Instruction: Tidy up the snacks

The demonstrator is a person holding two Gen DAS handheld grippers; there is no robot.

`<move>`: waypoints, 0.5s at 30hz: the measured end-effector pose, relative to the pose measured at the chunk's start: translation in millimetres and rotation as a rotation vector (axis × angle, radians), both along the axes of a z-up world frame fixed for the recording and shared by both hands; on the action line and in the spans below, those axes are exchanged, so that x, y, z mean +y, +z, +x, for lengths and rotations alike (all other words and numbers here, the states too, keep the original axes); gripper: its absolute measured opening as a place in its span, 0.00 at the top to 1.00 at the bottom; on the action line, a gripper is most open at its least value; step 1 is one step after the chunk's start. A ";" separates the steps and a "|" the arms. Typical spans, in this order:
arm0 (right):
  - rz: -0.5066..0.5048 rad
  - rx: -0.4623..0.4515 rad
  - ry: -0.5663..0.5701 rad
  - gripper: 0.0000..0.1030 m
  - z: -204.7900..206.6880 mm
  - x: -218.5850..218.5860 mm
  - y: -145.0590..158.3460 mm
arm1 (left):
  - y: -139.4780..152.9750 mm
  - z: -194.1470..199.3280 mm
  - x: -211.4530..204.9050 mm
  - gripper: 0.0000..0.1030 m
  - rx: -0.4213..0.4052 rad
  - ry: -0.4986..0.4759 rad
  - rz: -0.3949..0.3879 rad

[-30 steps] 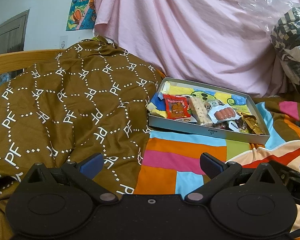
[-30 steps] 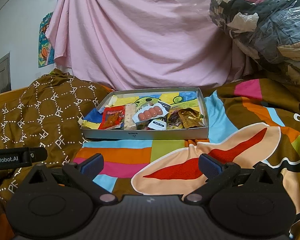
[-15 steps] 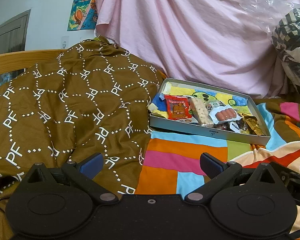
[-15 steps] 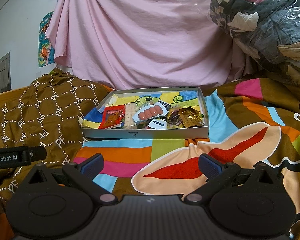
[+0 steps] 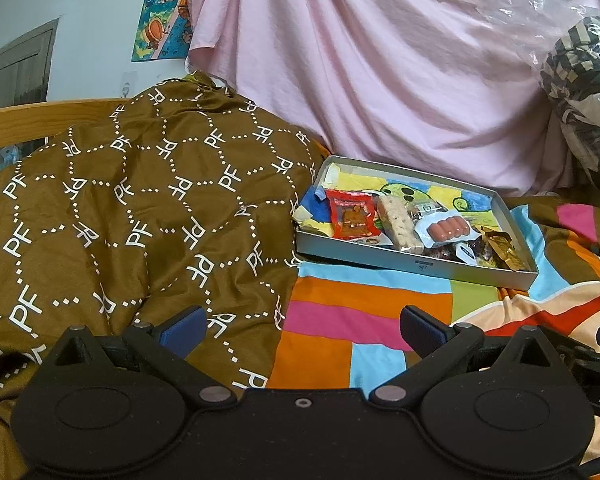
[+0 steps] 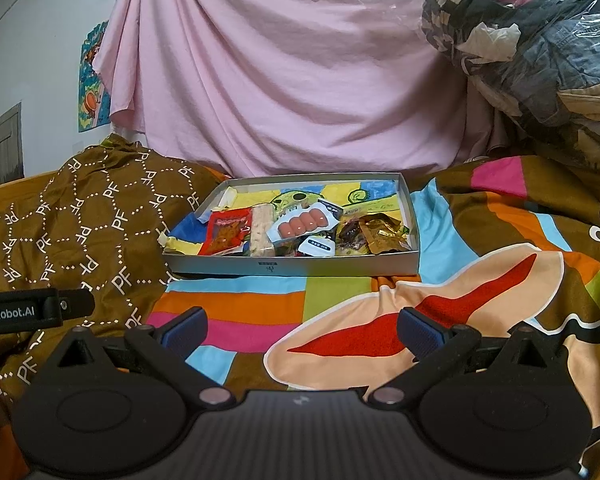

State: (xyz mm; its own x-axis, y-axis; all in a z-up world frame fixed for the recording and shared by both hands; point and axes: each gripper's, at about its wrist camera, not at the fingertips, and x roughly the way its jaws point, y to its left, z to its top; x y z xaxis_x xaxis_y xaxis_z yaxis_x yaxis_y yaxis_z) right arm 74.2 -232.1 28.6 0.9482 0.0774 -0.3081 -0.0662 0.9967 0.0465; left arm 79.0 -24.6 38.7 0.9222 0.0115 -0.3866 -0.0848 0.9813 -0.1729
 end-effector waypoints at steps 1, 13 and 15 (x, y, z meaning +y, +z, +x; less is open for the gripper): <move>0.000 0.001 0.001 0.00 -0.4 0.4 -0.4 | -0.1 0.4 -1.3 0.01 0.010 0.002 0.003; -0.004 0.006 0.007 0.00 -0.6 0.6 -1.4 | -2.4 1.6 -8.9 0.01 0.036 0.023 0.100; -0.004 0.007 0.009 0.00 0.9 0.0 -0.8 | -2.3 1.4 -9.2 0.01 0.034 0.024 0.103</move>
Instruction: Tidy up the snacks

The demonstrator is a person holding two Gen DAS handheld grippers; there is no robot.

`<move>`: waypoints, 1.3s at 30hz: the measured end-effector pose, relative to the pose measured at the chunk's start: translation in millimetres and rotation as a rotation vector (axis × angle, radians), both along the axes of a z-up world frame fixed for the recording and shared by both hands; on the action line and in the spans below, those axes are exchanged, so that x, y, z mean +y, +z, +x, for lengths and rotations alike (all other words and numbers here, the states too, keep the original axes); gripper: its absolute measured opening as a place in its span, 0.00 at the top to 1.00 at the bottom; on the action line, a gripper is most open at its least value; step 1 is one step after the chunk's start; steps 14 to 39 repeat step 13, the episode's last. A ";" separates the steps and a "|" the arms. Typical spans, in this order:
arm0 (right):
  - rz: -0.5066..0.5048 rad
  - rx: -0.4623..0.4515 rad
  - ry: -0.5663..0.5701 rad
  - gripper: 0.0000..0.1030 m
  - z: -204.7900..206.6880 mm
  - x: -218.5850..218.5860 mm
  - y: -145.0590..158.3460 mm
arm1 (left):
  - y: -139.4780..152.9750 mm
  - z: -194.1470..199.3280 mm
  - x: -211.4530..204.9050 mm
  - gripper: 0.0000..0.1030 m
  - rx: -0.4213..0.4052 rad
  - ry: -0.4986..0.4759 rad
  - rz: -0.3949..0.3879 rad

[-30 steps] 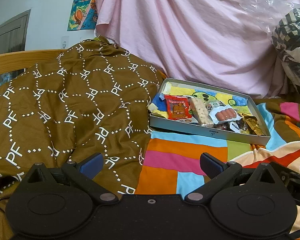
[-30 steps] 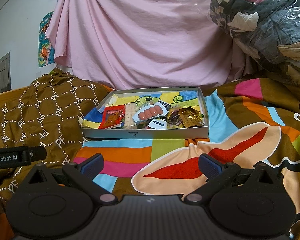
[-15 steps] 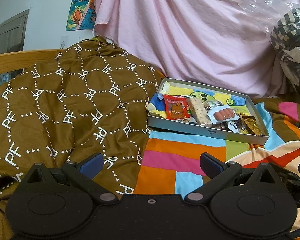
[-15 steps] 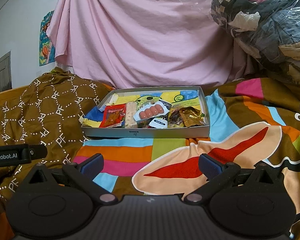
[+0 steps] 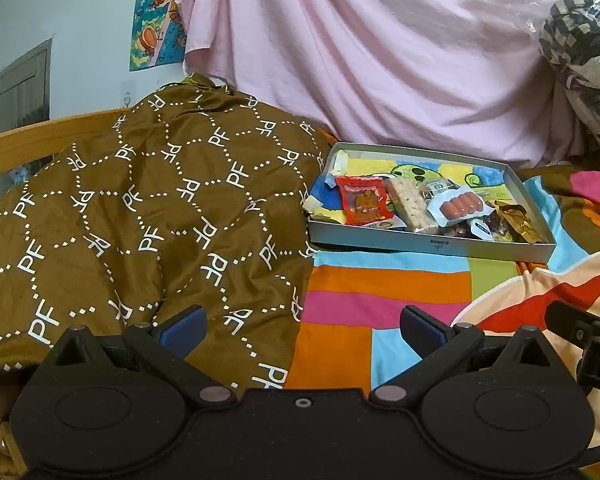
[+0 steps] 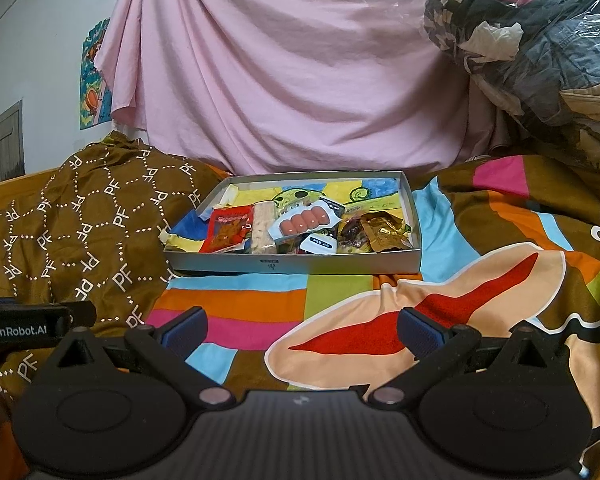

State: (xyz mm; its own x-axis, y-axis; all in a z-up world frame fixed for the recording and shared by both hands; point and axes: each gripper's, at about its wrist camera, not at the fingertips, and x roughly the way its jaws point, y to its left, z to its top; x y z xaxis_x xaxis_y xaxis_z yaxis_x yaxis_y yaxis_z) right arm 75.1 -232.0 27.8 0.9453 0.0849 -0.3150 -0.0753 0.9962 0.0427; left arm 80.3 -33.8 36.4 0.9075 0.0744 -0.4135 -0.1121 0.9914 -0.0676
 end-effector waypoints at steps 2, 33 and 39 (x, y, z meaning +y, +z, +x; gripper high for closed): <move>0.000 0.001 0.000 0.00 -0.5 0.2 -0.2 | 0.1 -0.1 0.1 0.01 0.000 0.000 0.001; -0.003 0.003 0.006 0.00 -0.4 0.0 -0.5 | -0.8 0.0 0.0 0.01 0.005 0.001 0.009; -0.003 0.003 0.006 0.00 -0.4 0.0 -0.5 | -0.8 0.0 0.0 0.01 0.005 0.001 0.009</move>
